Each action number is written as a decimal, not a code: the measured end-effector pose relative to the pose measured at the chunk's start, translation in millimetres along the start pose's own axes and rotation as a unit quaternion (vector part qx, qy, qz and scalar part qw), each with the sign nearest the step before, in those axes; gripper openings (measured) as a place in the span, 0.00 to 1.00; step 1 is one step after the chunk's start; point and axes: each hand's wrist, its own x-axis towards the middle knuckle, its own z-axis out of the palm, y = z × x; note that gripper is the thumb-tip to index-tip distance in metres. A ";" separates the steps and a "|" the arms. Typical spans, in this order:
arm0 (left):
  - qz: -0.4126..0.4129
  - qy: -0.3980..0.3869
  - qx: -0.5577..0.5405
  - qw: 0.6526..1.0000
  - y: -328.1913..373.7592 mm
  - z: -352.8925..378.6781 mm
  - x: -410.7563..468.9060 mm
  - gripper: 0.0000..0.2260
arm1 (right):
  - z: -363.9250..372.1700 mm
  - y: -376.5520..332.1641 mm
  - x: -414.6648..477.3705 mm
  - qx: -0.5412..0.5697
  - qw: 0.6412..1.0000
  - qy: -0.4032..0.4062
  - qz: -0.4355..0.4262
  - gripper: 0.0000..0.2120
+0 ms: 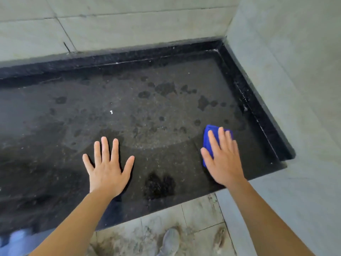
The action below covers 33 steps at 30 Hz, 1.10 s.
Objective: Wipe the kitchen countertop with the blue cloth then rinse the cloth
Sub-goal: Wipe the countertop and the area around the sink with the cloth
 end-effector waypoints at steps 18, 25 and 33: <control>0.014 -0.039 0.012 0.999 -7.7 -1.8 4.5 0.33 | 3.8 -61.3 -8.0 -0.031 0.952 -0.030 -0.303 0.29; 0.007 -0.049 0.018 0.999 -6.2 -4.0 5.2 0.32 | -15.6 20.8 86.9 -0.003 0.999 0.018 0.034 0.31; 0.003 -0.059 0.028 0.998 -3.5 -9.8 4.7 0.34 | 0.0 -107.2 45.9 0.036 0.996 0.040 -0.065 0.31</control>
